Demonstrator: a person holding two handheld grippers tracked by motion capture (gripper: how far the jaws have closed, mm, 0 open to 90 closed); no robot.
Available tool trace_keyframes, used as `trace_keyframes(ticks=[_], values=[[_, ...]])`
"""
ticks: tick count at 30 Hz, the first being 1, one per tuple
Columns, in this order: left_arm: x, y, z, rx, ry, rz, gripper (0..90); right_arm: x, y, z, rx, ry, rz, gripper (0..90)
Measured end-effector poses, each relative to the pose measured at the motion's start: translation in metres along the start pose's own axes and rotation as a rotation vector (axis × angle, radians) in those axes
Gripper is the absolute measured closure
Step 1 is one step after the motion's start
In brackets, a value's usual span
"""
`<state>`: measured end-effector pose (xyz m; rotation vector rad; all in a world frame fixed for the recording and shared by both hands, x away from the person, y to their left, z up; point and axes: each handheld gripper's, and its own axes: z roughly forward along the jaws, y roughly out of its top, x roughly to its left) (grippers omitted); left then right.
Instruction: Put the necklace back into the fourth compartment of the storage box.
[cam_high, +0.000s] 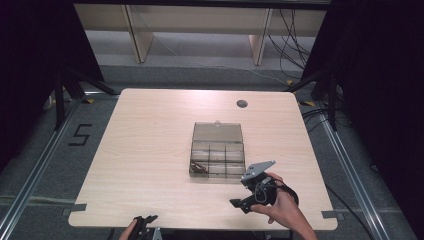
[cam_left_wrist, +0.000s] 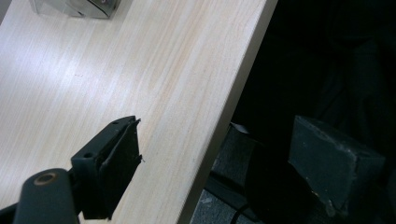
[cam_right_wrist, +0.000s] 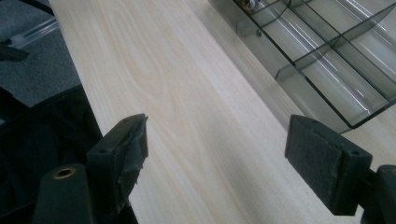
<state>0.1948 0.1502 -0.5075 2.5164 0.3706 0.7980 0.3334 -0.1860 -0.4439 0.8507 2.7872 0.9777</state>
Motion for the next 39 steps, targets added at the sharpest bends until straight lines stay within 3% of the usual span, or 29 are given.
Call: trace_keyframes(ticks=[2, 3, 4, 12, 13, 17, 18, 20, 23, 25, 29, 30, 31, 35, 36, 37, 38, 39], values=[[0.000, 0.000, -0.001, 0.000, 0.010, 0.006, 15.7, 0.002, -0.001, -0.001, 0.015, -0.017, 0.025, 22.1], [0.001, 0.000, -0.001, 0.000, -0.003, 0.003, 15.7, 0.003, -0.002, -0.001, 0.028, -0.024, 0.024, 22.1], [0.000, 0.000, -0.001, 0.003, 0.019, 0.005, 15.7, 0.001, -0.003, -0.001, 0.016, -0.024, 0.006, 22.1], [0.001, 0.000, -0.001, -0.006, 0.006, 0.005, 15.7, 0.004, -0.012, 0.003, 0.032, -0.020, 0.043, 21.1], [0.001, 0.000, -0.001, -0.007, 0.010, 0.006, 15.7, 0.003, -0.013, 0.003, 0.036, -0.033, 0.044, 21.1], [0.002, 0.000, -0.002, 0.013, 0.004, 0.014, 15.7, 0.000, -0.016, 0.003, 0.038, -0.004, 0.008, 20.5], [0.002, 0.000, -0.002, 0.013, 0.005, 0.014, 15.7, 0.002, -0.018, 0.003, 0.027, -0.029, 0.029, 20.3], [0.001, 0.000, -0.001, -0.006, 0.009, 0.005, 15.7, 0.002, -0.019, 0.002, 0.030, -0.007, 0.010, 19.8], [0.001, 0.000, -0.002, -0.005, 0.006, -0.001, 15.8, 0.004, -0.022, 0.002, 0.040, -0.035, 0.046, 19.7], [0.001, 0.000, -0.002, -0.007, 0.005, -0.004, 15.7, 0.005, -0.023, 0.002, 0.048, -0.001, 0.037, 19.7], [0.001, 0.000, -0.001, -0.005, 0.004, 0.000, 15.7, 0.004, -0.026, 0.003, 0.031, -0.013, 0.037, 19.6], [0.001, 0.000, -0.001, -0.004, 0.004, 0.000, 15.7, 0.005, -0.027, 0.003, 0.036, -0.035, 0.046, 19.6], [0.001, 0.000, -0.002, 0.006, -0.003, 0.001, 15.8, 0.006, -0.027, 0.003, 0.032, -0.013, 0.041, 19.6], [0.001, -0.001, -0.001, 0.001, 0.004, 0.001, 15.7, 0.006, -0.029, 0.001, 0.049, -0.006, 0.042, 19.3], [0.000, -0.001, 0.000, -0.001, 0.007, 0.000, 15.7, 0.005, -0.031, 0.003, 0.031, -0.020, 0.037, 19.3], [0.000, -0.001, -0.001, -0.001, 0.011, 0.004, 15.7, 0.006, -0.032, 0.003, 0.034, 0.007, 0.036, 19.4], [0.000, -0.001, -0.001, -0.001, 0.011, 0.005, 15.7, 0.005, -0.033, 0.003, 0.035, -0.018, 0.037, 19.4], [0.000, -0.001, -0.001, -0.001, 0.004, 0.001, 15.7, 0.005, -0.033, 0.002, 0.043, -0.009, 0.031, 19.4]])
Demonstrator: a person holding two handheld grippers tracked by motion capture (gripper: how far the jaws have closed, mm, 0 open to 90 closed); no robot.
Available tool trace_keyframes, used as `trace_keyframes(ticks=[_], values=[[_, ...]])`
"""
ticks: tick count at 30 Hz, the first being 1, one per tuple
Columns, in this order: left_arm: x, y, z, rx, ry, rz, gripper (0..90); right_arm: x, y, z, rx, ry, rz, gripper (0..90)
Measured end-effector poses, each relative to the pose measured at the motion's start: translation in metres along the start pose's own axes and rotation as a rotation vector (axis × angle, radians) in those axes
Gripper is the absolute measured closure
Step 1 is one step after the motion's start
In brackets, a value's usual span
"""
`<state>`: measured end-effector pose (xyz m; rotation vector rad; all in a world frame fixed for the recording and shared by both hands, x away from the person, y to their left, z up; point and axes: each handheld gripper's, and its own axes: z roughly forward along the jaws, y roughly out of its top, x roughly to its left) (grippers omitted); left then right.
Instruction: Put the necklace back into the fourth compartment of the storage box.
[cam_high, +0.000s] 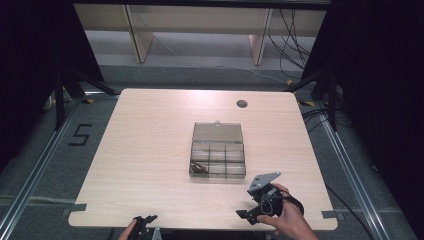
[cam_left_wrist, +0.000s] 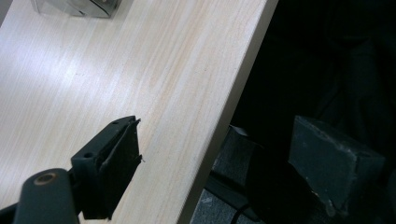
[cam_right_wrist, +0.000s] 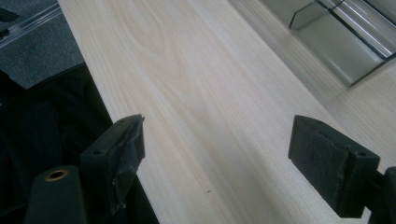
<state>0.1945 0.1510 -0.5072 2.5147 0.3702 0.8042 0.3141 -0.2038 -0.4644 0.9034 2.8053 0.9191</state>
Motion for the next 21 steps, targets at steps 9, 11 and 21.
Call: trace_keyframes(ticks=[9, 11, 21], values=[[0.001, 0.001, -0.001, 0.008, -0.006, 0.002, 15.7, 0.001, -0.009, -0.001, -0.006, 0.008, 0.011, 18.9], [0.000, 0.000, 0.000, 0.000, 0.002, -0.001, 15.7, 0.001, -0.011, 0.001, -0.031, 0.015, 0.012, 18.9], [0.000, 0.000, 0.000, 0.001, 0.009, 0.006, 15.7, 0.001, -0.020, -0.003, -0.058, -0.022, 0.050, 18.0]])
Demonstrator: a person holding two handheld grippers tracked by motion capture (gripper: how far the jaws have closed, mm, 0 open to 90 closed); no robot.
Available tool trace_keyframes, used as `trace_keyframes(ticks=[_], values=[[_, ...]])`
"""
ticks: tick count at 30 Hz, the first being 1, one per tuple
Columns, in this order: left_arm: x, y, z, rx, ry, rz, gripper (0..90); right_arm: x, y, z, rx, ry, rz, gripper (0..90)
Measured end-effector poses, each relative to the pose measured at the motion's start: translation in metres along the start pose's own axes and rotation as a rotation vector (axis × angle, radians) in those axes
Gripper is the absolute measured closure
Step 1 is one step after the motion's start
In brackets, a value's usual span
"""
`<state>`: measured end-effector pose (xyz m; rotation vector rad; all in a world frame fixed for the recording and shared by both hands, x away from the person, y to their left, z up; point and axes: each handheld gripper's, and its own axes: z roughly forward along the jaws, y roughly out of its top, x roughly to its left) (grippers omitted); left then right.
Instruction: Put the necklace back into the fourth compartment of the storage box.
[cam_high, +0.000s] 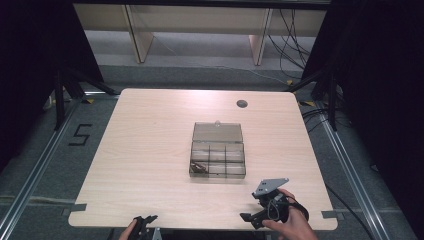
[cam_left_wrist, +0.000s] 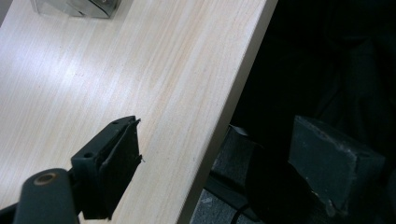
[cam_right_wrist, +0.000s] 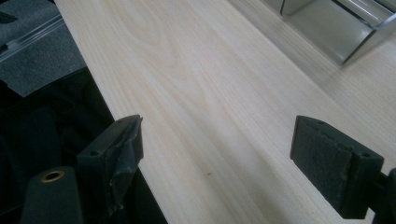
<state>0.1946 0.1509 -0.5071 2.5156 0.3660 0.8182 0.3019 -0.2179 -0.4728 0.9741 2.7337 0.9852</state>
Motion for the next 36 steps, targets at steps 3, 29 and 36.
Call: trace_keyframes(ticks=[3, 29, 36], values=[[0.000, 0.000, 0.000, 0.002, -0.008, -0.004, 15.7, 0.001, -0.002, -0.003, 0.009, 0.017, 0.011, 18.0], [-0.001, 0.001, 0.001, 0.005, -0.035, 0.005, 15.7, 0.006, -0.027, 0.000, -0.020, 0.000, 0.021, 17.6], [-0.002, 0.000, 0.002, 0.000, -0.032, -0.005, 15.7, 0.007, -0.033, -0.007, -0.028, -0.022, 0.015, 17.6]])
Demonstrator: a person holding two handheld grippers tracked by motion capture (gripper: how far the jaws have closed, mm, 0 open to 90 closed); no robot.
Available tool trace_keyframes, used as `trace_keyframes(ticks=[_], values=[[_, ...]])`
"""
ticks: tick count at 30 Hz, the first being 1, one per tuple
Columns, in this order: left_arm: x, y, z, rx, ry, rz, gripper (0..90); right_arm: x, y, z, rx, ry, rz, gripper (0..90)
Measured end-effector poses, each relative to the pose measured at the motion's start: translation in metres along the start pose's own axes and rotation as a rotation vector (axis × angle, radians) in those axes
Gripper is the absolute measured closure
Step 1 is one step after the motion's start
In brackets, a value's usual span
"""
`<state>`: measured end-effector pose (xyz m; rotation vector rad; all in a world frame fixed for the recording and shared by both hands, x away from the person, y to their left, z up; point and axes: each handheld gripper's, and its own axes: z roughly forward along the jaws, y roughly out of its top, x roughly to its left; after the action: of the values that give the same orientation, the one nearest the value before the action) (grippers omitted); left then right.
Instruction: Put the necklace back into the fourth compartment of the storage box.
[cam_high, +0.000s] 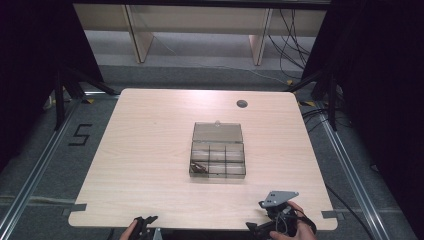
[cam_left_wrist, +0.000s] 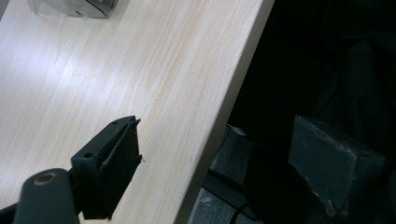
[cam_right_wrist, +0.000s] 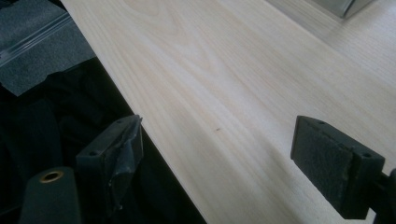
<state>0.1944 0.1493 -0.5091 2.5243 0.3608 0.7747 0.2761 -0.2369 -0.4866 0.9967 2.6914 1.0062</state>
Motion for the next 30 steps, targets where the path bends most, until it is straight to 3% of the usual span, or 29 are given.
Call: trace_keyframes(ticks=[6, 7, 8, 10, 11, 19, 20, 23, 30], values=[[0.001, -0.001, -0.001, 0.003, 0.021, -0.006, 15.7, -0.003, -0.007, -0.005, -0.052, -0.002, 0.031, 17.5], [0.001, -0.001, -0.001, 0.003, 0.020, -0.008, 15.8, -0.002, -0.008, -0.006, -0.047, 0.003, 0.044, 17.5], [0.002, -0.001, 0.000, 0.007, -0.005, 0.001, 15.7, -0.004, -0.009, -0.007, -0.038, 0.001, 0.025, 17.5], [0.000, -0.001, 0.000, 0.000, 0.028, -0.004, 15.7, -0.004, -0.011, -0.008, -0.040, 0.004, 0.026, 17.4], [0.000, -0.001, 0.000, 0.001, 0.028, -0.002, 15.7, -0.003, -0.012, -0.007, -0.053, -0.003, 0.046, 17.4], [0.000, -0.001, 0.000, 0.001, 0.029, -0.003, 15.7, -0.001, -0.017, -0.010, -0.036, 0.004, 0.037, 17.3], [0.000, -0.001, 0.000, 0.000, 0.026, -0.004, 15.7, -0.001, -0.018, -0.008, -0.057, 0.003, 0.041, 17.3], [0.001, 0.000, -0.001, 0.006, 0.022, 0.000, 15.7, 0.000, -0.018, -0.010, -0.036, 0.003, 0.039, 17.3], [0.000, -0.001, 0.000, 0.003, 0.024, -0.002, 15.7, 0.001, -0.020, -0.009, -0.057, 0.005, 0.042, 17.2]])
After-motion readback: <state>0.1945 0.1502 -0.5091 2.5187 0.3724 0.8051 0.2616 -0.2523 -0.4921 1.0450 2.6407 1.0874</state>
